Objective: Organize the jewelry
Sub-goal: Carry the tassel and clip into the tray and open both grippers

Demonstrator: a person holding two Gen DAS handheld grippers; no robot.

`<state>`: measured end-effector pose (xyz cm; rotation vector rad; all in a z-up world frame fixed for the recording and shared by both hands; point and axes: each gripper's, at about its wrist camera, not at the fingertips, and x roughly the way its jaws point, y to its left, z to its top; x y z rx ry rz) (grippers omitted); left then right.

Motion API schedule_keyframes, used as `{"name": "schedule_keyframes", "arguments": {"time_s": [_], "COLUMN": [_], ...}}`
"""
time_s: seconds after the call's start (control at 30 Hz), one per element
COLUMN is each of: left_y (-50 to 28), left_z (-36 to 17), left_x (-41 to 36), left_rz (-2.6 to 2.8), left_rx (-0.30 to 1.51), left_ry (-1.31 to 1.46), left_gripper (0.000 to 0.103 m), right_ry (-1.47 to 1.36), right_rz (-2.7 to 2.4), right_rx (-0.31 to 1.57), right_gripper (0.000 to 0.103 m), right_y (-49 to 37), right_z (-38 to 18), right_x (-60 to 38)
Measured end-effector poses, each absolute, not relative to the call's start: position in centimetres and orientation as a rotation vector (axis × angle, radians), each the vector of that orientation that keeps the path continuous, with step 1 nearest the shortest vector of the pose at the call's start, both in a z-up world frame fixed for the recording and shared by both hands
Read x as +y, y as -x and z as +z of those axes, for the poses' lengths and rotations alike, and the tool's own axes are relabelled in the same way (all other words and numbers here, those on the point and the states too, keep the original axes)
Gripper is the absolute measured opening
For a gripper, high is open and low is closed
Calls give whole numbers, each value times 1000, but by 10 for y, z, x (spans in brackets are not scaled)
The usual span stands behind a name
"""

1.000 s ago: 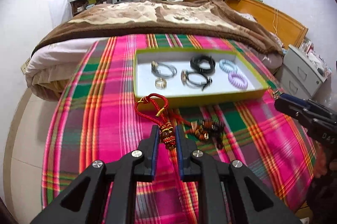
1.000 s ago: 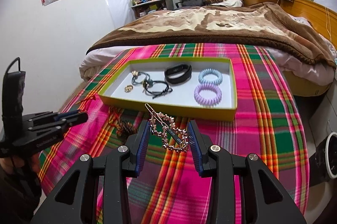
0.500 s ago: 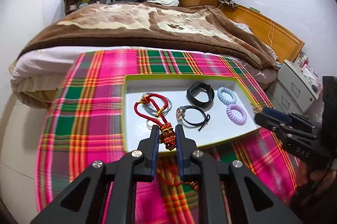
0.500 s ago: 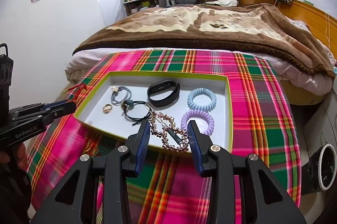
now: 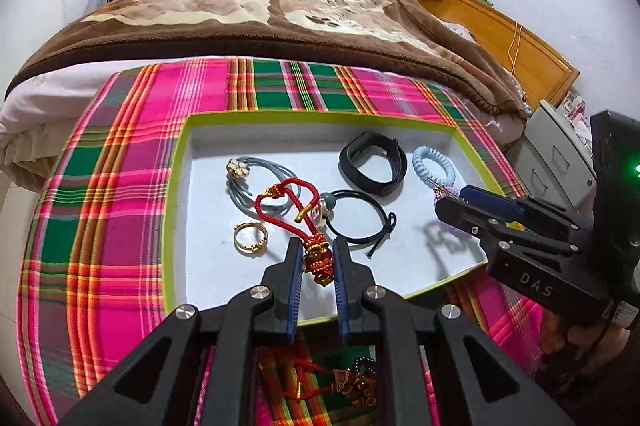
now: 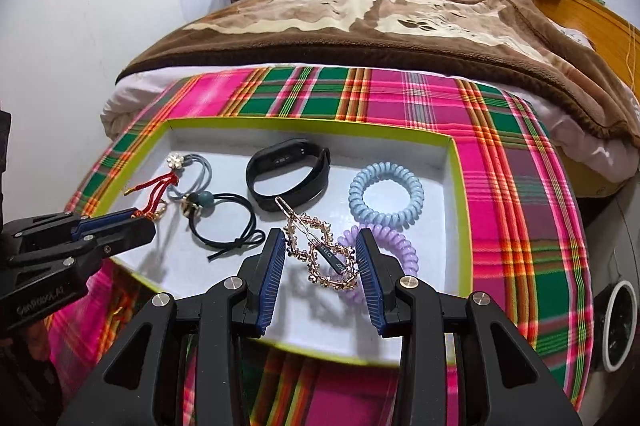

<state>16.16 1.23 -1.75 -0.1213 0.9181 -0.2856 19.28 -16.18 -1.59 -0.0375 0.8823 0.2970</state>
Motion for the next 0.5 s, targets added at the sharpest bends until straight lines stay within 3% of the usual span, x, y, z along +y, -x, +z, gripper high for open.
{"name": "schedule_keyframes", "arguments": {"time_s": [0.5], "left_y": [-164], "left_z": [-28], "left_x": [9], "left_rz": [-251], "left_rx": [937], "left_ry": [84], "left_gripper": [16], "right_ry": [118], "right_rz": [269], "right_rx": [891], "right_gripper": [38], "right_y": [-204], "right_z": [-27], "right_x": [-153]}}
